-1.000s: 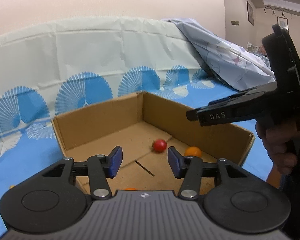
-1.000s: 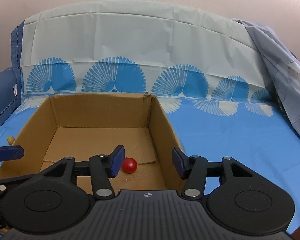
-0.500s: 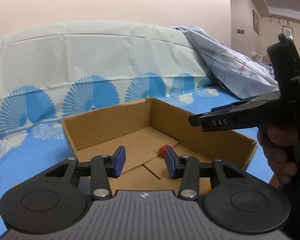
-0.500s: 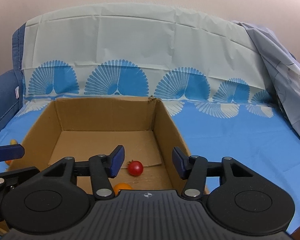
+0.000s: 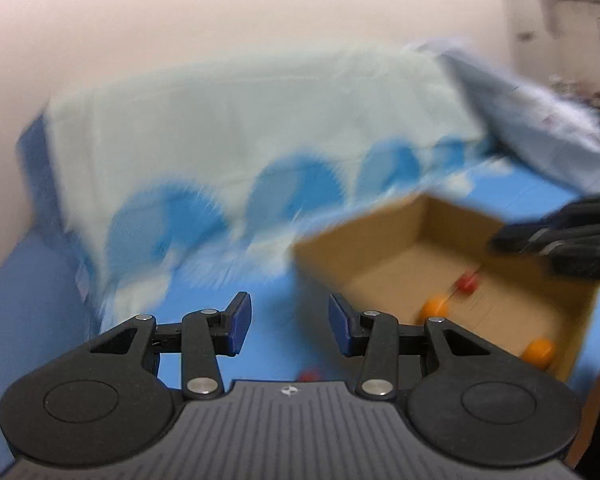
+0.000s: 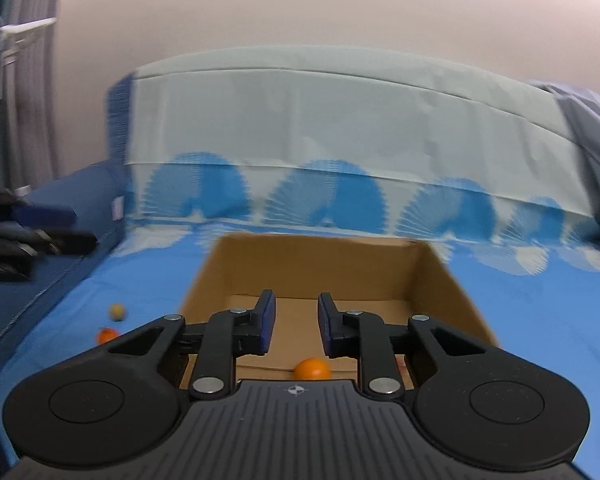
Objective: Organize fruits
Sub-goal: 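Move both tools back toward the fruits beside the box, then grasp a stemmed mandarin with the left tool while the right tool grasps a dark plum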
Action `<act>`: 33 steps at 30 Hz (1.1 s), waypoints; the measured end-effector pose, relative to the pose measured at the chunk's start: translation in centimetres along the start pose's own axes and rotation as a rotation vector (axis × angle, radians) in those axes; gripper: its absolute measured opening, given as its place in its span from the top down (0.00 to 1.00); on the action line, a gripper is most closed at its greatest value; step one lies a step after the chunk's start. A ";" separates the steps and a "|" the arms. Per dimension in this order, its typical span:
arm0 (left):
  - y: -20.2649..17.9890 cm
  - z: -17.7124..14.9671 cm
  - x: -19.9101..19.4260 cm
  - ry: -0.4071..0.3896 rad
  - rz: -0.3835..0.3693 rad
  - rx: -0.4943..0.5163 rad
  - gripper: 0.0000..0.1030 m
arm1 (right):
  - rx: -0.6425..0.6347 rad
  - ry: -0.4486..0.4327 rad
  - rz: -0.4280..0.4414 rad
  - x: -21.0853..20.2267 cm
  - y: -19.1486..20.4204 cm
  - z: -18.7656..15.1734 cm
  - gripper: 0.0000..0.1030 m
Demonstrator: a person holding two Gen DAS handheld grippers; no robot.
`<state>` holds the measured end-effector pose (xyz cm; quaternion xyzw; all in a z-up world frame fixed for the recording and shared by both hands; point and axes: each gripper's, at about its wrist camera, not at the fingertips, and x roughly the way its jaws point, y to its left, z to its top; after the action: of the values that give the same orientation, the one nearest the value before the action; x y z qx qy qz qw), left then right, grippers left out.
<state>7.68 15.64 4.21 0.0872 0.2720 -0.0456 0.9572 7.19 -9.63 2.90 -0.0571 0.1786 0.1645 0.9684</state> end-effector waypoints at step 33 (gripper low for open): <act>8.9 -1.5 4.9 0.228 0.009 -0.489 0.43 | -0.322 0.400 0.504 7.8 19.7 -7.7 0.61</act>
<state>12.30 24.47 1.63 -0.1410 0.3807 0.0358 0.9132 4.90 9.92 -8.17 -0.1942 0.3450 0.4096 0.8219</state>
